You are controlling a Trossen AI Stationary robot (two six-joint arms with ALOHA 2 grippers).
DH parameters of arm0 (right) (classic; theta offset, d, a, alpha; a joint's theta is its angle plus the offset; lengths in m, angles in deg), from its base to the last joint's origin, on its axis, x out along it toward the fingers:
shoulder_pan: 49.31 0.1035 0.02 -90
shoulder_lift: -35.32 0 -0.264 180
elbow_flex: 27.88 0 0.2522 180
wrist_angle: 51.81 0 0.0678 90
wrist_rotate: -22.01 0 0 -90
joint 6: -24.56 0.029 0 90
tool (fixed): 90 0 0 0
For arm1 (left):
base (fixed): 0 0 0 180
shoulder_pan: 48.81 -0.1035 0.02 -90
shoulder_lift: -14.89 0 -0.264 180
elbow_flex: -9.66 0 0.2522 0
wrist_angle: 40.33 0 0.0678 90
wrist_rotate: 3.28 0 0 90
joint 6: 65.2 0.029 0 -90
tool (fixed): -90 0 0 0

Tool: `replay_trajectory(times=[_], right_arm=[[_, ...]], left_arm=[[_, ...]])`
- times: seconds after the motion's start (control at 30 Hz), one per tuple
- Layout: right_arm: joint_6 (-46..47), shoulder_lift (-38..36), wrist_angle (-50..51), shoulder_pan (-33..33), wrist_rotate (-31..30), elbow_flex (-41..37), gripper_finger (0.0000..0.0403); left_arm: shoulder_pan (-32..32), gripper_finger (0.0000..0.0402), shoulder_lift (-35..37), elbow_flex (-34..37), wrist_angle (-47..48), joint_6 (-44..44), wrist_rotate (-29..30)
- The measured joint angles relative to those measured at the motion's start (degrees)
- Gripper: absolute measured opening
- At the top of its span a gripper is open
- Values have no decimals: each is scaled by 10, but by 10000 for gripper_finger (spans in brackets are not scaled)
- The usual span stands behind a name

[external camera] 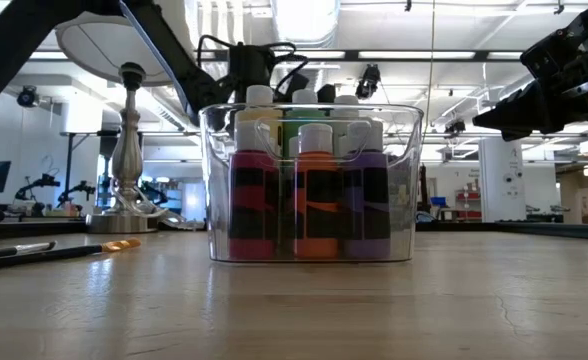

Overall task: Pick & Place Paint Supplies
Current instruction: Put the orange paintbrush into the yellow cup

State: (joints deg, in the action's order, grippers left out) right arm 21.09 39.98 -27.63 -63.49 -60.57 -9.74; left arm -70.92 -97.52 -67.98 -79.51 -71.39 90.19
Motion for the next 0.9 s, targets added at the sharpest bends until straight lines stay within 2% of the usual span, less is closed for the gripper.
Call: replay_trajectory(times=[0.9], right_arm=[[0,0,0,0,0,0,8]], left_arm=[[0,0,-1,15,62,-5,0]])
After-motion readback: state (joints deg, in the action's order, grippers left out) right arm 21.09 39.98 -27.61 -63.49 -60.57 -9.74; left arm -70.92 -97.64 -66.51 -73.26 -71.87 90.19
